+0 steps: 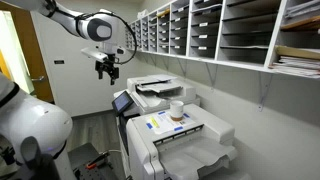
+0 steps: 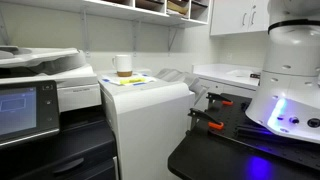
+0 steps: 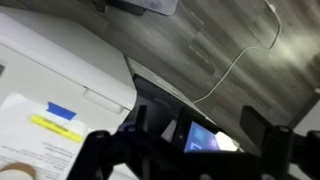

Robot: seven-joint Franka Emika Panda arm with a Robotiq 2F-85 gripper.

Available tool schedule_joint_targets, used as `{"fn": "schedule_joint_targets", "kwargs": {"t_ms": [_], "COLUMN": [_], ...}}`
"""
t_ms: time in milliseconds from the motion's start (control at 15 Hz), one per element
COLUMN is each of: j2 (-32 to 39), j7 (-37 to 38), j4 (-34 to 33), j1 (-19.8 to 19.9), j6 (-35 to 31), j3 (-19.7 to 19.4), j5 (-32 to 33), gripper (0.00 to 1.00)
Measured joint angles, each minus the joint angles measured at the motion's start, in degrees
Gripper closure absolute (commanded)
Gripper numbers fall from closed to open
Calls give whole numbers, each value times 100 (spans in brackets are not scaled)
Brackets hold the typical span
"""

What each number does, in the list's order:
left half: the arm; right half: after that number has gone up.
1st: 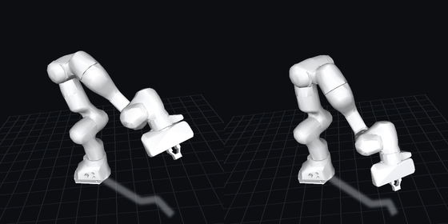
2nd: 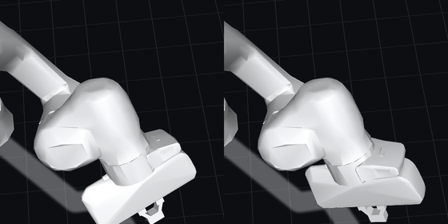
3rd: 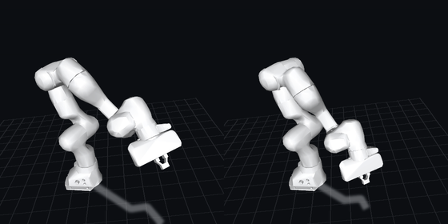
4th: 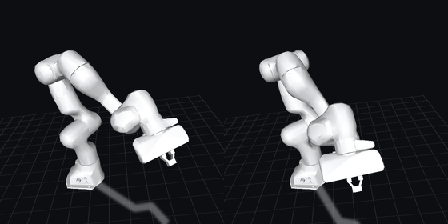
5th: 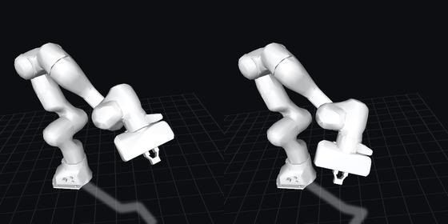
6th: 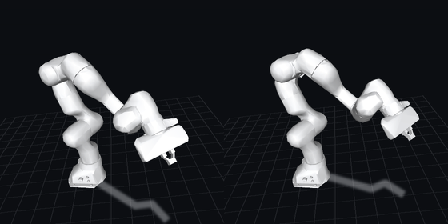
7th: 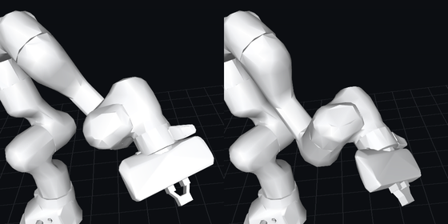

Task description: Move the mug towards you

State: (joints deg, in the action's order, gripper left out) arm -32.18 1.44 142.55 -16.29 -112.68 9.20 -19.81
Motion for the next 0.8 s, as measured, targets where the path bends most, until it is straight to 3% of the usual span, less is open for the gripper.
{"fn": "schedule_joint_targets", "kwargs": {"t_ms": [400,800], "j2": [1,510], "j7": [41,1076], "j4": [0,70], "j1": [34,708], "j6": [-29,-2060], "j3": [28,425], "j5": [11,514], "gripper": [0,0]}}
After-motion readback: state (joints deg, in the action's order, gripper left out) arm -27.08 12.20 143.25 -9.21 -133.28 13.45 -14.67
